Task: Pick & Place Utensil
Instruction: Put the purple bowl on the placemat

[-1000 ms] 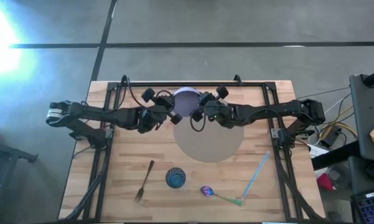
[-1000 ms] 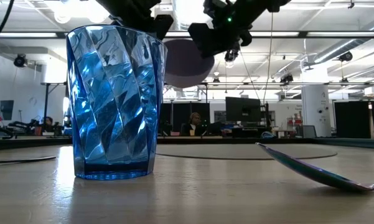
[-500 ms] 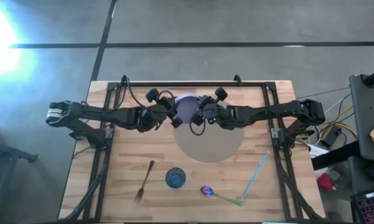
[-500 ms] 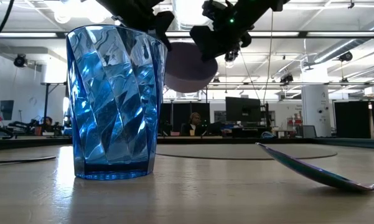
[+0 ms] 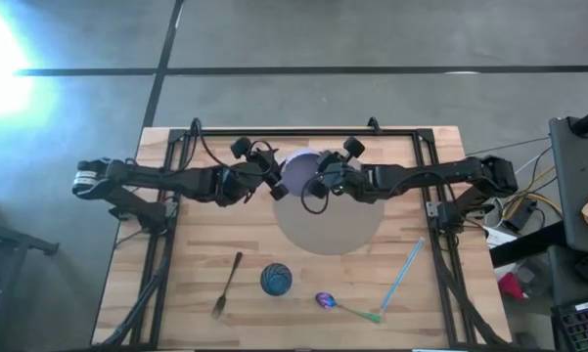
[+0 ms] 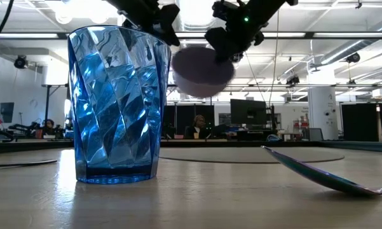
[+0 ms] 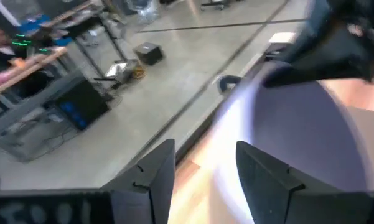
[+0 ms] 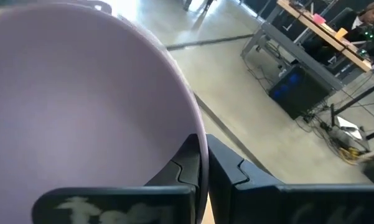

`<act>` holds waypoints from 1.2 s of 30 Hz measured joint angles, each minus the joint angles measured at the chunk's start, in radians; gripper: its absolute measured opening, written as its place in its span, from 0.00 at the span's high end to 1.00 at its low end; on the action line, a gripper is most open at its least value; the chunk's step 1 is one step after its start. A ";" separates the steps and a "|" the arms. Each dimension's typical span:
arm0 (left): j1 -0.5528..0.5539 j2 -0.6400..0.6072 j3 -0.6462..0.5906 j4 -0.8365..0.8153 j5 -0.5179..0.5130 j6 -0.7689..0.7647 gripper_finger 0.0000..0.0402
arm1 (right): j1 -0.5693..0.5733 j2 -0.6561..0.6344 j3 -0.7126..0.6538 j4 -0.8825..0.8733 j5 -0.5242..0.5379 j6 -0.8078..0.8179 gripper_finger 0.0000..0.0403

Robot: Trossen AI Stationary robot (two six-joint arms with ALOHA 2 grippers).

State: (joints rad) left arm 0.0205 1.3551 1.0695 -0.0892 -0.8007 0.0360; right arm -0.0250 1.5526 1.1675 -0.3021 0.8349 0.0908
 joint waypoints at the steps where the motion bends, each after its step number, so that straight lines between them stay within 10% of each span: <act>1: 0.001 -0.001 0.005 0.000 0.001 0.000 0.58 | 0.000 -0.004 -0.001 -0.012 -0.001 0.002 0.98; 17: 0.000 -0.037 0.019 -0.100 0.024 0.017 0.58 | -0.051 -0.190 0.000 -0.268 -0.029 0.010 0.98; 36: -0.001 -0.051 0.019 -0.182 0.087 0.011 0.58 | -0.419 -0.281 -0.031 -0.359 -0.675 0.199 0.98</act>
State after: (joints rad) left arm 0.0196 1.3041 1.0889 -0.2710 -0.7133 0.0473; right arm -0.4441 1.2712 1.1368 -0.6609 0.1596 0.2895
